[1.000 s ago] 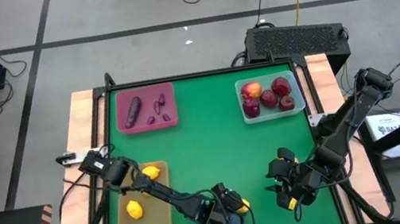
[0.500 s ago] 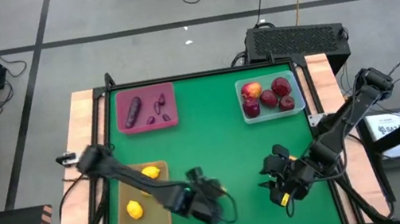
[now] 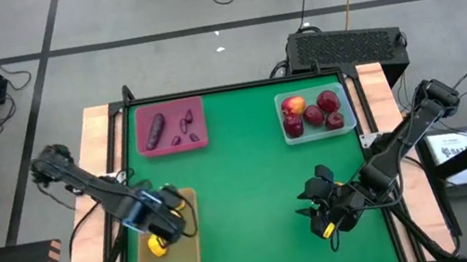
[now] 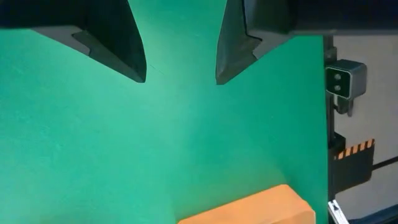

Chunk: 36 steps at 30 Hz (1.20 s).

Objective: Sort produce into baskets
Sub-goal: Put the lemon into the green bin

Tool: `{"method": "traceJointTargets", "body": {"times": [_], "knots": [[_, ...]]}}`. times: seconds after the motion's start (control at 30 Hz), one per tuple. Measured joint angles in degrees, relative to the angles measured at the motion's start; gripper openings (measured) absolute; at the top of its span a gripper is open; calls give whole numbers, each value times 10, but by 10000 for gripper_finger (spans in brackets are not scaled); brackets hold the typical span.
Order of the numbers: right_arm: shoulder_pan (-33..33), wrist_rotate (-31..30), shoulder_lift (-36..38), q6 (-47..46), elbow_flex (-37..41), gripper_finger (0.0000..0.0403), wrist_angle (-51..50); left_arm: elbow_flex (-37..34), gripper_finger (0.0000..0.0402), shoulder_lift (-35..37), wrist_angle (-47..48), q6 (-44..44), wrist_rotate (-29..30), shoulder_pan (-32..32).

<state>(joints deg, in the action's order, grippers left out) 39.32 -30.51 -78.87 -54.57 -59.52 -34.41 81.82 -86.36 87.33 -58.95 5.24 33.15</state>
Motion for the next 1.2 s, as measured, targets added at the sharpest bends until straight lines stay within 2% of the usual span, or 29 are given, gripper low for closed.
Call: {"method": "traceJointTargets", "body": {"times": [0.13, 0.23, 0.37, 0.53, 0.7, 0.97, 1.2], "knots": [[-4, 4, 0, -12, 0, 185, -39, -94, 212, 66, -62, -81, -66, 0], [-13, 18, 0, -55, 0, 185, -133, -135, 227, 83, -77, -119, -89, 3], [-30, 74, 0, -106, 0, 185, -260, -159, 253, 84, -79, -123, -106, 4], [-43, 121, 0, -130, 0, 187, -342, -161, 287, 84, -82, -123, -111, 4], [-53, 189, 0, -101, 0, 215, -352, -161, 310, 84, -84, -111, -109, 4], [-60, 270, 0, -42, 2, 304, -355, -161, 315, 84, -119, -111, -47, 4], [-66, 328, 0, 17, 78, 341, -308, -161, 315, 84, -140, -112, -12, 4]]}}
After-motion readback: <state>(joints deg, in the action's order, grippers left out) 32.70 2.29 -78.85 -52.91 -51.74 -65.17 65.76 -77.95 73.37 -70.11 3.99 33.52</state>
